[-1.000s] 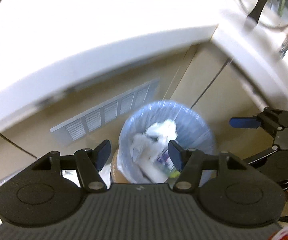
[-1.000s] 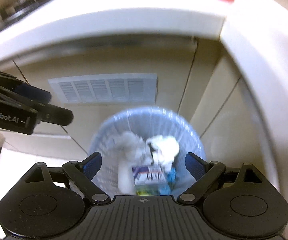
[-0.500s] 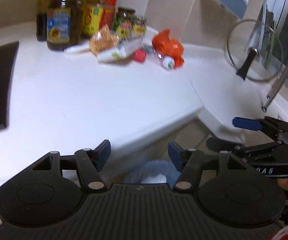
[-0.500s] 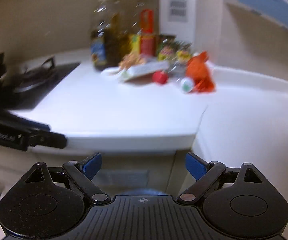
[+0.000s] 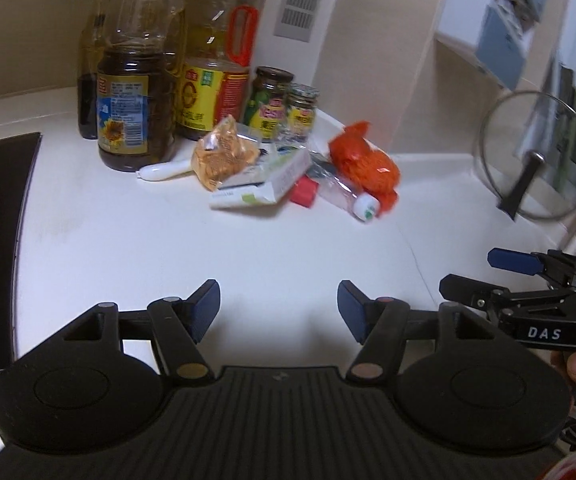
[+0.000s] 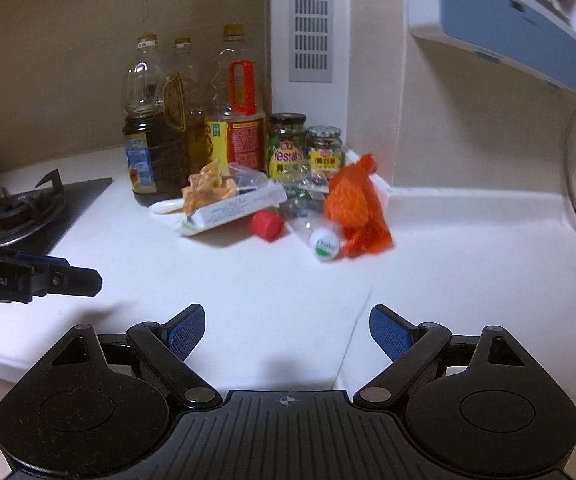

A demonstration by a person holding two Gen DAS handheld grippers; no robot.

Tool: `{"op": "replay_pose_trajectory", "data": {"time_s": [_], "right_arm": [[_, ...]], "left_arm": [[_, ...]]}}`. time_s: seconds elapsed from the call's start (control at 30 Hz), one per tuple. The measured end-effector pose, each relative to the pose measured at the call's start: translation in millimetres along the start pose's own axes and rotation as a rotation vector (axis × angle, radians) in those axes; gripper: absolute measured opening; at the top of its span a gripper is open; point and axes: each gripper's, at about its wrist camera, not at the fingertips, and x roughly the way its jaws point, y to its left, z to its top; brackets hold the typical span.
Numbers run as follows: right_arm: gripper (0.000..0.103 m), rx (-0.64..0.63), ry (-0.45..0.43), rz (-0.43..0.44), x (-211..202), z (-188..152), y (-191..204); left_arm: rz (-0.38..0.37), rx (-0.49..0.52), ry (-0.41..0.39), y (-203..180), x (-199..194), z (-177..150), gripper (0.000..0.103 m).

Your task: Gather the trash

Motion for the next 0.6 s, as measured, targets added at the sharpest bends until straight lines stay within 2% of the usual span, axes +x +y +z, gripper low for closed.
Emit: {"op": "replay_pose_trajectory", "data": {"time_s": [0.07, 0.17, 0.27, 0.43, 0.6], "right_arm": [[0.086, -0.024, 0.002, 0.03, 15.7, 9.5, -7.2], [0.074, -0.075, 0.023, 0.065, 41.4, 21.3, -17.4], [0.073, -0.105, 0.017, 0.082, 56.8, 28.1, -28.6], [0.072, -0.06, -0.013, 0.078, 77.1, 43.3, -59.0], [0.07, -0.035, -0.033, 0.073, 100.6, 61.9, -73.1]], "left_arm": [[0.008, -0.017, -0.008, -4.6, 6.3, 5.1, 0.063], [0.05, -0.042, -0.019, -11.6, 14.4, 11.4, 0.063], [0.091, -0.079, -0.028, -16.8, 18.8, 15.3, 0.063], [0.158, -0.113, -0.042, -20.5, 23.8, 19.6, 0.066], [0.177, -0.087, -0.034, -17.3, 38.8, 33.9, 0.067]]}}
